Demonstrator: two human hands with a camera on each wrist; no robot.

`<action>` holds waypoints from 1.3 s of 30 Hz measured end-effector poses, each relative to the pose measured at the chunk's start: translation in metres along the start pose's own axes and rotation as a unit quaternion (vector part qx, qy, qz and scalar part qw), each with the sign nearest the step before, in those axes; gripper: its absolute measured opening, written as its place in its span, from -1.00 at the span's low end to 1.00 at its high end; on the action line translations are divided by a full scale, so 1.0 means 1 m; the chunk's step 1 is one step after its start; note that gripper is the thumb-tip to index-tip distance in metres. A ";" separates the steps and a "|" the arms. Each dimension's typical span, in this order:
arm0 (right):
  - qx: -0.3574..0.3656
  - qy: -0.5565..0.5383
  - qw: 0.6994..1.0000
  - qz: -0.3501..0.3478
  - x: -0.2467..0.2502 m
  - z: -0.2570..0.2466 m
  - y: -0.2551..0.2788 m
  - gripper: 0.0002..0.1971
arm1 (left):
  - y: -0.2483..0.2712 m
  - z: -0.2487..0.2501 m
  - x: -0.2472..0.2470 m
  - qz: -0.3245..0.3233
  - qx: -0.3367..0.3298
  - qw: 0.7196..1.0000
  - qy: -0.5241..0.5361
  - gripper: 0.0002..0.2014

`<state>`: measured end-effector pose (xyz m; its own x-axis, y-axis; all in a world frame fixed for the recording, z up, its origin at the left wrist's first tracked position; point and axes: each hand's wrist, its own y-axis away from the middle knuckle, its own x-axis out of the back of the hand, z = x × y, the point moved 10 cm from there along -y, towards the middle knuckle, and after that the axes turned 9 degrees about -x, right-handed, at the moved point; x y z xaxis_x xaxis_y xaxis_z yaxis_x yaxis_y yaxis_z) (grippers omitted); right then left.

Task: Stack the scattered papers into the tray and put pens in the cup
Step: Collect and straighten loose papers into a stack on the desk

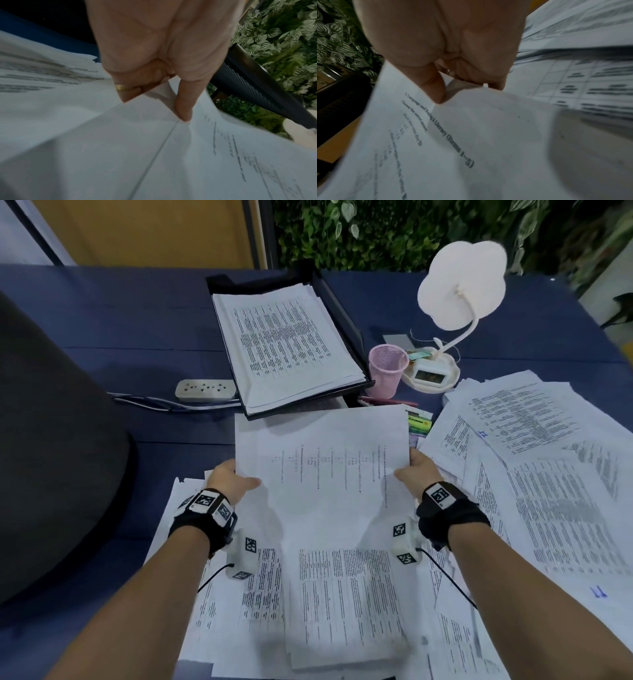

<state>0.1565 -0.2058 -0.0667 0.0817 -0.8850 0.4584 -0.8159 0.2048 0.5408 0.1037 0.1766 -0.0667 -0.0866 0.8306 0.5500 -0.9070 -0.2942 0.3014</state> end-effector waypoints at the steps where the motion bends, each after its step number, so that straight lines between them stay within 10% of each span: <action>1: -0.006 -0.017 1.000 -0.005 0.002 0.006 0.003 -0.60 | 0.005 -0.002 -0.004 -0.017 0.000 1.000 0.019 -0.77; 13: 0.016 -0.154 0.988 -0.002 0.028 0.026 0.041 -0.82 | 0.053 0.032 0.002 -0.001 -0.092 0.984 0.155 -0.69; 21: 0.004 -0.338 0.941 -0.020 0.028 0.011 0.054 -0.62 | 0.067 0.048 0.045 0.188 -0.083 0.958 0.202 -0.19; 26: -0.012 -0.449 0.883 -0.136 -0.009 -0.014 0.069 -0.65 | 0.072 0.089 -0.006 -0.004 -0.086 0.946 0.313 -0.66; 32: 0.024 -0.407 0.894 -0.187 -0.017 -0.035 0.084 -0.83 | 0.085 0.116 0.026 0.129 -0.126 0.915 0.360 -0.74; 39: 0.134 -0.247 0.954 -0.102 0.029 -0.067 0.085 -0.77 | 0.082 0.133 0.050 0.090 -0.207 0.930 0.291 -0.81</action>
<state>0.1284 -0.1863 0.0401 0.0286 -0.9977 -0.0618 -0.9347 -0.0486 0.3522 0.0797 0.1306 0.0892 -0.3515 0.9361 0.0116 -0.9266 -0.3461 -0.1468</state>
